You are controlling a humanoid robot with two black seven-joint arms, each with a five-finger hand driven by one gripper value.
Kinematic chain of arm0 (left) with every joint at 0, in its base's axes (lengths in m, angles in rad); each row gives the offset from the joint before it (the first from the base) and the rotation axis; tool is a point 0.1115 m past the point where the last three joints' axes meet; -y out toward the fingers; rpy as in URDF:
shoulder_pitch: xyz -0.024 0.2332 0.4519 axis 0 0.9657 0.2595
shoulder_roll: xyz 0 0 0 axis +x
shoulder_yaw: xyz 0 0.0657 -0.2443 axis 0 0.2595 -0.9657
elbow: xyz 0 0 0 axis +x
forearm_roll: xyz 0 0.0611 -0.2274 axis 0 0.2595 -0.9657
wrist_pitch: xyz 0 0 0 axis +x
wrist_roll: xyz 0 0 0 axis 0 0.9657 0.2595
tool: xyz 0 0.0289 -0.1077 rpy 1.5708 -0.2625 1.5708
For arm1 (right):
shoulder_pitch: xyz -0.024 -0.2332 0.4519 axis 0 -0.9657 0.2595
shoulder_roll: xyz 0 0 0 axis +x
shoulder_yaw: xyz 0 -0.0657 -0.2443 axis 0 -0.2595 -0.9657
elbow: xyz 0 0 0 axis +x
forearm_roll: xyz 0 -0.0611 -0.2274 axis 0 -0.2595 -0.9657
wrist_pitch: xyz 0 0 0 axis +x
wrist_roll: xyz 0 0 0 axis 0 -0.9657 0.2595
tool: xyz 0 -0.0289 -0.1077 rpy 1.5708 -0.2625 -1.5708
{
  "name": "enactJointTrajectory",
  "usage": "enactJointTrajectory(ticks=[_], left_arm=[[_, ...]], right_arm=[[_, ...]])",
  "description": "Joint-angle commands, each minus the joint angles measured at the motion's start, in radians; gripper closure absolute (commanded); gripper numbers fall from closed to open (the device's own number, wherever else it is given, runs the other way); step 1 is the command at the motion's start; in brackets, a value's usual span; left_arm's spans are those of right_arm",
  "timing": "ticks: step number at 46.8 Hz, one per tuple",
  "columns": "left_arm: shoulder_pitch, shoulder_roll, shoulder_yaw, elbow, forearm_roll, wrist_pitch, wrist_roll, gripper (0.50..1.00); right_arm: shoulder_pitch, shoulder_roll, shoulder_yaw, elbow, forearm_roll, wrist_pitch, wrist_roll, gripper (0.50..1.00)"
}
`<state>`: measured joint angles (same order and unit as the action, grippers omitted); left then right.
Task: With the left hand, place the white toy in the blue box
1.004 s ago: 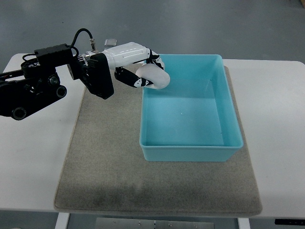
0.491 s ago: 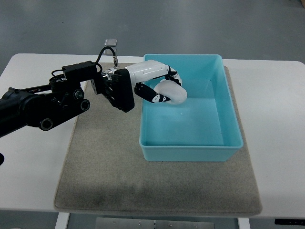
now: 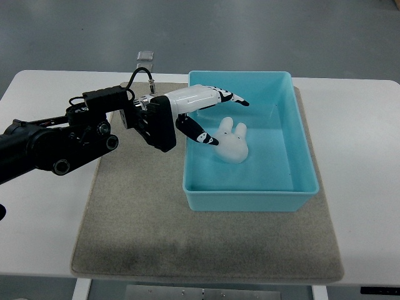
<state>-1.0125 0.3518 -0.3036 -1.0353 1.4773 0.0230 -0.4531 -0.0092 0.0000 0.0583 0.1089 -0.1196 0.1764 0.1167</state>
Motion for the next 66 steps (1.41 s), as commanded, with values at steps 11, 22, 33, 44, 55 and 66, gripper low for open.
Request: enactJointTrajectory(ticks=[11,22,33,44,55,66], left_arm=[[-0.001,-0.001,-0.014,0.011,-0.003,0.002,0.001,0.538],[-0.009,-0.001,-0.014,0.11,-0.009,0.118,0.002,0.538],[-0.046,-0.007,-0.012,0.216,-0.193,0.134,0.008,0.536],[-0.075,-0.007,-0.012,0.343,-0.423,0.132,0.016,0.536],[-0.077,-0.017,-0.015,0.385,-0.727,0.14,0.085,0.536],[-0.077,-0.02,-0.014,0.423,-1.195,0.14,0.096,0.536]], right_arm=[[0.0,0.0,0.0,0.0,0.0,0.0,0.0,0.564],[0.0,0.0,0.002,0.0,0.0,0.0,0.0,0.564],[0.0,0.0,0.0,0.0,0.0,0.0,0.0,0.564],[0.0,0.0,0.0,0.0,0.0,0.0,0.0,0.564],[0.0,0.0,0.0,0.0,0.0,0.0,0.0,0.564],[0.0,0.0,0.0,0.0,0.0,0.0,0.0,0.564]])
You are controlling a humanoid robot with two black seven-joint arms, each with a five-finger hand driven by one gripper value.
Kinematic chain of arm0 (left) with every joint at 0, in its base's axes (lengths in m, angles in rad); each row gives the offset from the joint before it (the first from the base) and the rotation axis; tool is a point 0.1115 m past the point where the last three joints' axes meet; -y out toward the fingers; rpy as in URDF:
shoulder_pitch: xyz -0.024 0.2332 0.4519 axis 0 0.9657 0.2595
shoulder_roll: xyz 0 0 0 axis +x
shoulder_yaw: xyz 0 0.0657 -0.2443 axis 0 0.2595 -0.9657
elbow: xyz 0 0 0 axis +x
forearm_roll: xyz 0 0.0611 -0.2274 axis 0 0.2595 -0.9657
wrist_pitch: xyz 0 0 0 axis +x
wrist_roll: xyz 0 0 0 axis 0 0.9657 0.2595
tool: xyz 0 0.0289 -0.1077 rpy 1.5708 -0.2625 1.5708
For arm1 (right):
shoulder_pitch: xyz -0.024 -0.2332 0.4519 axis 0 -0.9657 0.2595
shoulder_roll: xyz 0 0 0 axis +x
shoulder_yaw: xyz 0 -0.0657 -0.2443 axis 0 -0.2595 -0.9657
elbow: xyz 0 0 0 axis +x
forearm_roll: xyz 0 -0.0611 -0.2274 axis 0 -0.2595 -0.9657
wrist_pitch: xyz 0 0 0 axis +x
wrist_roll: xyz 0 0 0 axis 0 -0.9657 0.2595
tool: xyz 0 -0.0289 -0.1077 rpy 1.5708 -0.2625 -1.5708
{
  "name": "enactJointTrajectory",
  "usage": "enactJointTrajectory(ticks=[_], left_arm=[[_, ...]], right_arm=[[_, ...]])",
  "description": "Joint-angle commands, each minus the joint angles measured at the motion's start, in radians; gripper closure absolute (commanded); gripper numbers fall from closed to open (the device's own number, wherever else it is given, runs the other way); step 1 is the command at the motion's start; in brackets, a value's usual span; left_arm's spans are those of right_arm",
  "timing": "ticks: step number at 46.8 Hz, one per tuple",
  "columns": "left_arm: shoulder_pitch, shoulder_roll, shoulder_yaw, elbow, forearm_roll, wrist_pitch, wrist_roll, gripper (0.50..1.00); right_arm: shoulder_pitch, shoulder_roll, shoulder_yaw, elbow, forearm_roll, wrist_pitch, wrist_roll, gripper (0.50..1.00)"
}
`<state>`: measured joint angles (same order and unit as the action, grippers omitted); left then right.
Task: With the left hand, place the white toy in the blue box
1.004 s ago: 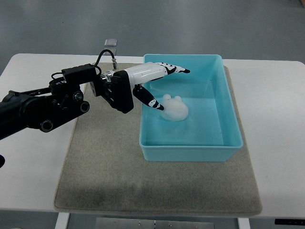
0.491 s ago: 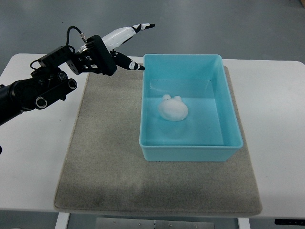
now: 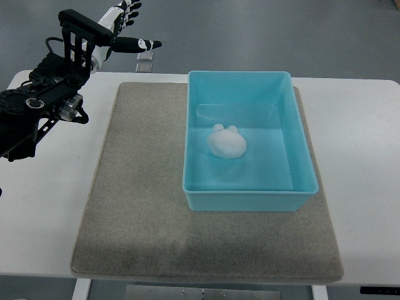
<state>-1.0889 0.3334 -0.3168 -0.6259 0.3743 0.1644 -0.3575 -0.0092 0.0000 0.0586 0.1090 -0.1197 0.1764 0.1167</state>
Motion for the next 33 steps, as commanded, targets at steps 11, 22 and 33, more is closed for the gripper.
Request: enactJointTrajectory(ticks=[11,22,33], left_arm=[[0.0,-0.025,-0.041,0.078,-0.34,-0.003,0.023,0.54],[0.004,-0.054,-0.129,0.123,-0.365,-0.014,0.147,0.542],[0.02,-0.06,-0.206,0.137,-0.394,-0.153,0.201,0.538]], right_arm=[[0.0,0.0,0.001,0.0,0.0,0.0,0.0,0.564],[0.0,0.0,0.0,0.0,0.0,0.0,0.0,0.564],[0.0,0.0,0.0,0.0,0.0,0.0,0.0,0.564]])
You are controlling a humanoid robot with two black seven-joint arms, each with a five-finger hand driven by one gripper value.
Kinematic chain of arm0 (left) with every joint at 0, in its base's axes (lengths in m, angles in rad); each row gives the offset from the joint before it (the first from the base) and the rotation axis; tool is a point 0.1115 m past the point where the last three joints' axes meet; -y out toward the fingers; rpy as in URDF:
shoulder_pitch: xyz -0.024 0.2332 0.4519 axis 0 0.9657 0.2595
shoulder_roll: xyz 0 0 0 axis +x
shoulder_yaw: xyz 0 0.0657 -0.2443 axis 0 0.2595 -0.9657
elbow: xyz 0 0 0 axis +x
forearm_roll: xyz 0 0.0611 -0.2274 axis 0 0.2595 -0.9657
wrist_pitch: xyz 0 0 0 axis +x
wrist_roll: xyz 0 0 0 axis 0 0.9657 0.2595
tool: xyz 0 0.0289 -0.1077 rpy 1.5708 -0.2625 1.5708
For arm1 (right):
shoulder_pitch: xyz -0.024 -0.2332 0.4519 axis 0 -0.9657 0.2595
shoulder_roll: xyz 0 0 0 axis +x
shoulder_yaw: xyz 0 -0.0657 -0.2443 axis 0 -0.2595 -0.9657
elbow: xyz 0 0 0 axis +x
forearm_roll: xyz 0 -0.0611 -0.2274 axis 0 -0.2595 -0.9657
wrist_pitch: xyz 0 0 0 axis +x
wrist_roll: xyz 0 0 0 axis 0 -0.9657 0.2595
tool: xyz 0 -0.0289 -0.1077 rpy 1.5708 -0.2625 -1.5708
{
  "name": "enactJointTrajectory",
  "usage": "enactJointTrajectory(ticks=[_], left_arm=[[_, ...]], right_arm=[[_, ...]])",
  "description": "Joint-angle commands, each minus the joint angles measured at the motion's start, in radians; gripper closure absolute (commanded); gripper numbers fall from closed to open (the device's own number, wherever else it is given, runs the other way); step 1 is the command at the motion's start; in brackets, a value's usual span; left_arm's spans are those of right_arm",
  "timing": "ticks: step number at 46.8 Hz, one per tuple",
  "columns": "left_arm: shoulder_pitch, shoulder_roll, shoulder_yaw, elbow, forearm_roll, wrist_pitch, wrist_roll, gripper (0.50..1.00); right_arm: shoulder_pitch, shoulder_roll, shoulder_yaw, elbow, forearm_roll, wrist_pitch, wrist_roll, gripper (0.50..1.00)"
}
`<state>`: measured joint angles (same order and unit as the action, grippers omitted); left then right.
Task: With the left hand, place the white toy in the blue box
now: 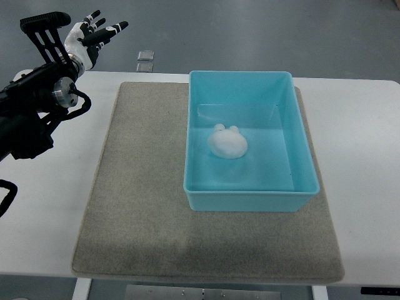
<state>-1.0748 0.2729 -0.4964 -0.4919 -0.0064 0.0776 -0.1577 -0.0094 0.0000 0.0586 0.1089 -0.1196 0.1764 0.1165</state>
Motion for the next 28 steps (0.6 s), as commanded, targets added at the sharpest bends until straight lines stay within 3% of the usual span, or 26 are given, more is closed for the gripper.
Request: enactJointTrajectory(ticks=[1,11,28], left_arm=[[0.01,0.0,-0.034,0.004,-0.017,-0.094,0.001,0.538],[0.045,-0.003,-0.136,0.073,-0.052,-0.3,0.0,0.536],[0.059,-0.006,-0.274,0.087,-0.063,-0.338,-0.003,0.51]], right_arm=[[0.0,0.0,0.0,0.0,0.0,0.0,0.0,0.564],[0.0,0.0,0.0,0.0,0.0,0.0,0.0,0.564],[0.0,0.0,0.0,0.0,0.0,0.0,0.0,0.564]])
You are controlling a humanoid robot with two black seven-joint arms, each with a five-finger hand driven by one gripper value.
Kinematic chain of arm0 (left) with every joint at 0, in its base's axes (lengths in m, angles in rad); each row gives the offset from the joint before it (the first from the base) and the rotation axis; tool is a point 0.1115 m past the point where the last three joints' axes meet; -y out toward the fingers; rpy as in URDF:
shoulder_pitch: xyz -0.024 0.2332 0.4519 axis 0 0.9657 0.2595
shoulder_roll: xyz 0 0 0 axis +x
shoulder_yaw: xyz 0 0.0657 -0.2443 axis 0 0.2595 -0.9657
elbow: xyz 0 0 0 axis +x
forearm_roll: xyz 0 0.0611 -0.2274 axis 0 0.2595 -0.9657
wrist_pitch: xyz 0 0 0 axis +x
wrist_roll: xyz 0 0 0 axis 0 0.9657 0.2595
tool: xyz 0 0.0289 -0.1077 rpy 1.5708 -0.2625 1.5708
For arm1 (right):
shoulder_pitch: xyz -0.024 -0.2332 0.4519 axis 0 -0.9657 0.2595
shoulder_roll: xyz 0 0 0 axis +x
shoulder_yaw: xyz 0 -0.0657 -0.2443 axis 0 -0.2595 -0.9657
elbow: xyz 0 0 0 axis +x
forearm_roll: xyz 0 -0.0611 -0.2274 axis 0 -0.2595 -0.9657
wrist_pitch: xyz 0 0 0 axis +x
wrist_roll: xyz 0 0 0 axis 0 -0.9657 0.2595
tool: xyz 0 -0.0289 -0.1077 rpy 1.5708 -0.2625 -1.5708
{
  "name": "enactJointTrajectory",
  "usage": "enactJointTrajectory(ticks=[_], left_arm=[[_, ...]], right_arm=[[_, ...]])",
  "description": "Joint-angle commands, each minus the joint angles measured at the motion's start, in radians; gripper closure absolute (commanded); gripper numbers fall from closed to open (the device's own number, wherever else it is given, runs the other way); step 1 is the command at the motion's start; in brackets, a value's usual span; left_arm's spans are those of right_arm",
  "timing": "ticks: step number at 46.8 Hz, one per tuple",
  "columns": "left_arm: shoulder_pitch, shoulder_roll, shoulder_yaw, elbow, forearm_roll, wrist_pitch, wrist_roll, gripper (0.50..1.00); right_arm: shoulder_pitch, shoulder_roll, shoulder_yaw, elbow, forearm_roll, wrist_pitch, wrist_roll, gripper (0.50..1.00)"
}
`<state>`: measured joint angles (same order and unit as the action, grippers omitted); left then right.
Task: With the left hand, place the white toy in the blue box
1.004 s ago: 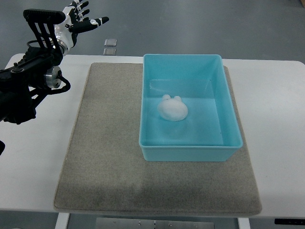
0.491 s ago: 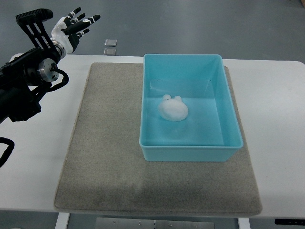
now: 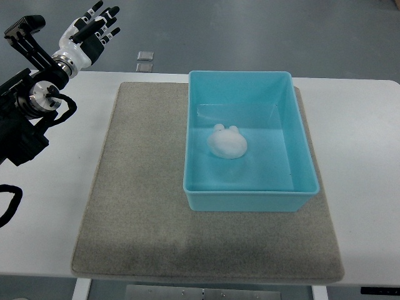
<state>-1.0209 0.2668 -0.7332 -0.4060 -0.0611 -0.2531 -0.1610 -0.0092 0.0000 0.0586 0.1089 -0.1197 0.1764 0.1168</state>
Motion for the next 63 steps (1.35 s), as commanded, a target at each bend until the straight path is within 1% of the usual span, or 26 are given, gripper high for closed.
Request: enactJointTrajectory(ticks=[1,5,19,52,55,59,63], left_arm=[[0.011,0.0,-0.048,0.001,-0.012,-0.012,0.0,0.51],[0.027,-0.004,-0.075,0.001,-0.04,-0.017,0.0,0.51],[0.054,-0.026,-0.061,-0.001,-0.031,-0.009,-0.015,0.51],[0.061,-0.026,-0.065,0.001,-0.031,-0.011,-0.014,0.508],[0.07,-0.026,-0.063,0.001,-0.029,-0.011,-0.014,0.508],[0.07,-0.026,-0.065,0.001,-0.031,-0.011,-0.015,0.508],[0.07,-0.026,-0.063,-0.001,-0.032,-0.011,-0.014,0.508]], right_arm=[[0.0,0.0,0.0,0.0,0.0,0.0,0.0,0.564],[0.0,0.0,0.0,0.0,0.0,0.0,0.0,0.564],[0.0,0.0,0.0,0.0,0.0,0.0,0.0,0.564],[0.0,0.0,0.003,0.0,0.0,0.002,0.0,0.564],[0.0,0.0,0.004,0.017,-0.003,0.015,0.0,0.564],[0.0,0.0,0.0,0.049,-0.009,0.015,0.0,0.564],[-0.003,0.0,-0.002,0.054,-0.011,0.015,0.0,0.564]])
